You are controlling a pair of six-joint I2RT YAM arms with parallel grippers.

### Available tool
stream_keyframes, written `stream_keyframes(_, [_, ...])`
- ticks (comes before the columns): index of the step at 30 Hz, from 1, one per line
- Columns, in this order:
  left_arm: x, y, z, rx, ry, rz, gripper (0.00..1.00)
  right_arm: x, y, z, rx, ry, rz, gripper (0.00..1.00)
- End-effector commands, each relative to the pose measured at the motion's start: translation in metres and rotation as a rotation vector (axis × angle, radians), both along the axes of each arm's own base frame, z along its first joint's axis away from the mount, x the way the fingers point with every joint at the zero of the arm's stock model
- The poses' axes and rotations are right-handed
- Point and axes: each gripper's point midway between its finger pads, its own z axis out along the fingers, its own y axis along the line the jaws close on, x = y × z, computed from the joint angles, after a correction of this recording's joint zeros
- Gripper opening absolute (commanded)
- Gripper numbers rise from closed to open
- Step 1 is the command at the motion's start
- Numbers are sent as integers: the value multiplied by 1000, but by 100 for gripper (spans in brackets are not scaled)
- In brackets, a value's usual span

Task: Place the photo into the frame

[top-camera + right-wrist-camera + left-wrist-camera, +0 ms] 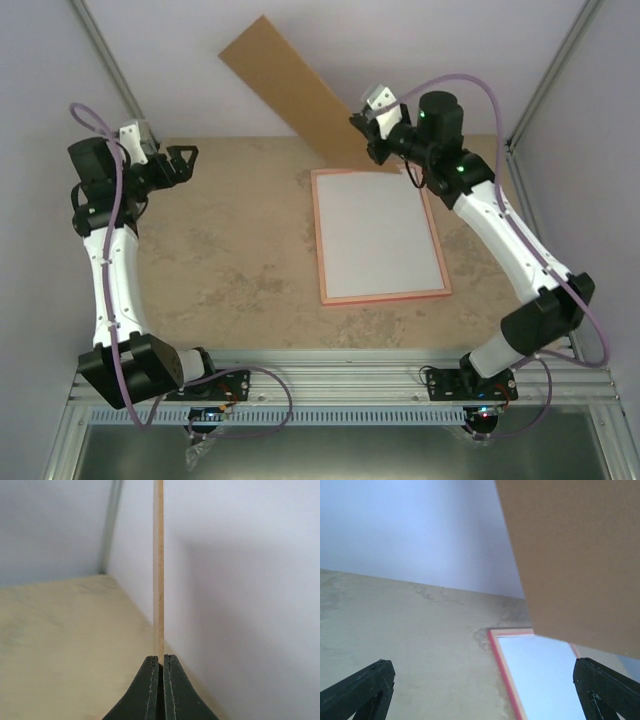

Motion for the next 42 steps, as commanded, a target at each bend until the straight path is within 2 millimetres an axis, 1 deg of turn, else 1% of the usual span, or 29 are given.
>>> stream_keyframes(1, [5, -9, 29, -171, -20, -34, 99, 8, -44, 46, -270, -448, -231, 1])
stream_keyframes(4, [7, -17, 54, -306, -79, -67, 99, 15, -61, 56, -369, -579, -379, 0])
stream_keyframes(6, [7, -18, 67, -415, -129, -72, 99, 15, -62, 62, -394, -622, -440, 0])
stream_keyframes(8, [3, -18, 87, -519, -215, -65, 99, 15, -55, 65, -402, -634, -482, 0])
stream_keyframes(10, [1, -20, 105, -587, -278, -44, 99, 13, -41, 61, -418, -641, -503, 0])
stream_keyframes(11, [2, -26, 111, -598, -284, -46, 99, 12, -34, 58, -425, -645, -516, 0])
stream_keyframes(14, [9, -39, 119, -600, -281, -36, 99, 5, -8, 46, -448, -669, -525, 0])
stream_keyframes(18, [12, -48, 121, -700, -276, -45, 99, -7, 23, 34, -473, -718, -533, 0])
stream_keyframes(22, [6, -63, 126, -722, -288, -48, 99, -23, 54, 28, -483, -781, -535, 0])
stream_keyframes(25, [6, -63, 118, -762, -258, -25, 98, -36, 75, 24, -486, -818, -533, 0])
stream_keyframes(27, [10, -59, 105, -784, -222, 20, 96, -44, 87, 19, -496, -849, -529, 0])
stream_keyframes(32, [15, -50, 76, -799, -151, 107, 82, -64, 106, 6, -541, -950, -556, 0])
stream_keyframes(35, [15, -49, 68, -808, -138, 117, 69, -76, 112, 1, -545, -995, -558, 0])
stream_keyframes(37, [14, -48, 67, -809, -141, 117, 57, -81, 114, -2, -549, -1006, -557, 0])
stream_keyframes(38, [15, -45, 67, -809, -142, 125, 48, -81, 115, -4, -554, -1004, -557, 1])
stream_keyframes(40, [15, -42, 65, -806, -141, 133, 35, -81, 114, -10, -568, -996, -553, 1])
stream_keyframes(42, [16, -39, 61, -799, -131, 147, 24, -81, 113, -20, -590, -986, -540, 10])
